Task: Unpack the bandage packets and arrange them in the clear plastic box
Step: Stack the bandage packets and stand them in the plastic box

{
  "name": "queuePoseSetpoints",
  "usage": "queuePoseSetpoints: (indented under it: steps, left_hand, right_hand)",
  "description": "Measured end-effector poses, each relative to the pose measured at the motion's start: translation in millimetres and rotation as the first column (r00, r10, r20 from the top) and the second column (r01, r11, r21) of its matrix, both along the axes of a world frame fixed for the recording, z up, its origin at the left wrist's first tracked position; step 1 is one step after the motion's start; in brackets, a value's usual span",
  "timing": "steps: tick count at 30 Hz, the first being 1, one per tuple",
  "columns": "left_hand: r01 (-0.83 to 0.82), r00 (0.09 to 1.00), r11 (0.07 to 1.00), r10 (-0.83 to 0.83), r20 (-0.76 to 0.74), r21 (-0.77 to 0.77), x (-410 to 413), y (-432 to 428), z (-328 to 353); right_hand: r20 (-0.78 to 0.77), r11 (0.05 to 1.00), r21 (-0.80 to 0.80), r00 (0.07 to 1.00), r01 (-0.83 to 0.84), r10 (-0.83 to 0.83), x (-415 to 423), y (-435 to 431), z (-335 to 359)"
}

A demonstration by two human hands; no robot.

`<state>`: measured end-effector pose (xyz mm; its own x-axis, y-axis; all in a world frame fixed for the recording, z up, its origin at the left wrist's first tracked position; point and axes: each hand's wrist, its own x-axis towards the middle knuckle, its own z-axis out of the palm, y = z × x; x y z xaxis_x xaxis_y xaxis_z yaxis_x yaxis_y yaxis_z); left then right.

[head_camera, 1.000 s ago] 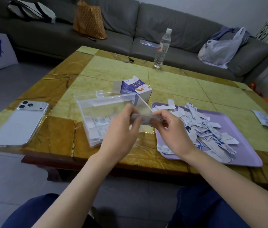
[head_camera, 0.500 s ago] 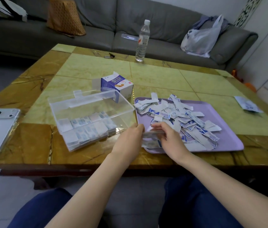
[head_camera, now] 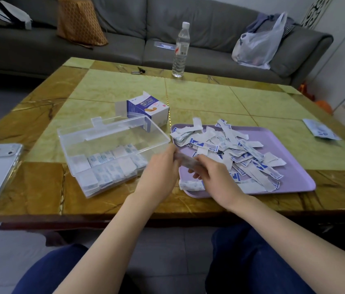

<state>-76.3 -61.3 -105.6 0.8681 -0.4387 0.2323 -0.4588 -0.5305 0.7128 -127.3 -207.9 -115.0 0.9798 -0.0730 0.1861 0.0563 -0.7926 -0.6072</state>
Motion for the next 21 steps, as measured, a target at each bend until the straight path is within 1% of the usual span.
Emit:
queuePoseSetpoints:
  steps: [1,2,5,7,9,12,15,18,21]
  left_hand:
    - [-0.016,1.0,0.996,0.015,-0.012,-0.089,1,2,3]
    - [-0.025,1.0,0.99,0.025,-0.002,-0.138,2,3,5]
    - [-0.055,0.997,0.983,0.065,0.05,-0.176,1,9,10]
    - [-0.103,0.991,0.979,0.116,0.067,-0.174,2,14,12]
    - [-0.149,0.984,0.972,0.163,0.065,-0.182,6,20,15]
    - [-0.152,0.986,0.958,0.165,0.037,-0.244,9,27,18]
    - [-0.153,0.985,0.953,0.169,0.04,-0.26,8,33,23]
    - [-0.149,0.986,0.949,0.164,0.033,-0.279,9,39,28]
    - [-0.183,0.979,0.936,0.201,0.029,-0.3,10,46,33]
  right_hand:
    - [-0.006,0.998,0.065,1.0,-0.002,0.002,0,2,4]
    - [-0.016,0.993,0.115,1.0,-0.01,0.012,-1,4,7]
    - [-0.013,0.978,0.202,0.998,-0.058,0.062,-4,12,17]
    - [0.043,0.977,0.196,0.996,-0.089,0.082,-8,17,21]
    - [0.132,0.986,0.102,0.985,-0.128,0.114,-9,22,23]
    - [0.29,0.97,-0.165,0.931,-0.181,0.223,-7,24,24]
    - [0.412,0.947,-0.273,0.868,-0.172,0.277,-4,24,33]
    - [0.521,0.896,-0.43,0.781,-0.107,0.344,0,25,46]
    - [0.573,0.853,-0.517,0.712,-0.071,0.406,8,29,58]
